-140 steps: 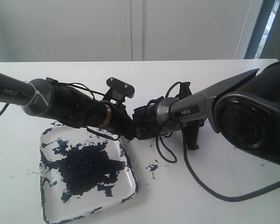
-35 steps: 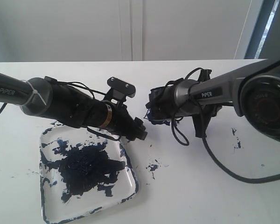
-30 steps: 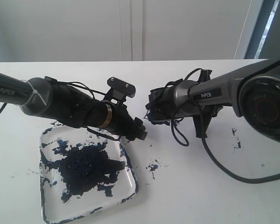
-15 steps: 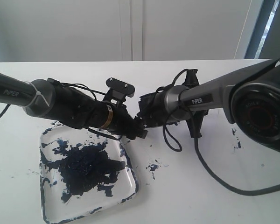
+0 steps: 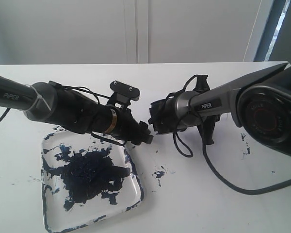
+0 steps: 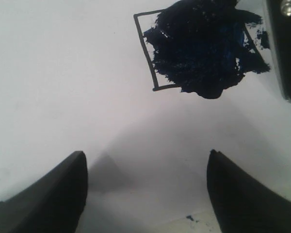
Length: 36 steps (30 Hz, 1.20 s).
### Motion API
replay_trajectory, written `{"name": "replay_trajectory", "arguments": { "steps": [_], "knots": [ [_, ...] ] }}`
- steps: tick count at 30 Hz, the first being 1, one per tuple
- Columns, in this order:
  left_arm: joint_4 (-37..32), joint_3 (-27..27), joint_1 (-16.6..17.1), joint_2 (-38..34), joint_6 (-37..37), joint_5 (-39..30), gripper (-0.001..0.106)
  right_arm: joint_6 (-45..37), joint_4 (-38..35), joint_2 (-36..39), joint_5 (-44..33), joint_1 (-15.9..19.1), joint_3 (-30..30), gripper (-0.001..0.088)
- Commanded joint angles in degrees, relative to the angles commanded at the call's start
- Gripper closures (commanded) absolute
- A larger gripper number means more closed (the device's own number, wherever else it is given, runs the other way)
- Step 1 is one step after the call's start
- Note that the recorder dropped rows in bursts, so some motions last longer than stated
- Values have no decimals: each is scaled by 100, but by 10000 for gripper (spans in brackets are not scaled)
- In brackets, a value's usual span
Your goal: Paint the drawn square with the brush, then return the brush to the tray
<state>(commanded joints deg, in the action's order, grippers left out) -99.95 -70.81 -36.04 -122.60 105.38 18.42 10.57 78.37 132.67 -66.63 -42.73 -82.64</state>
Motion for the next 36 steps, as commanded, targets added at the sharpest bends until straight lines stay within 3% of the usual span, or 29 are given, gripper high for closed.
{"name": "replay_trajectory", "arguments": {
  "steps": [8,25,36],
  "knots": [
    [0,0,0,0,0,14,331,0,135,57,89,0,-25,868],
    [0,0,0,0,-42,105,331,-88,74,417,-178,51,-666,868],
    [0,0,0,0,-42,105,331,-174,-48,624,-333,176,-678,868]
  ]
}}
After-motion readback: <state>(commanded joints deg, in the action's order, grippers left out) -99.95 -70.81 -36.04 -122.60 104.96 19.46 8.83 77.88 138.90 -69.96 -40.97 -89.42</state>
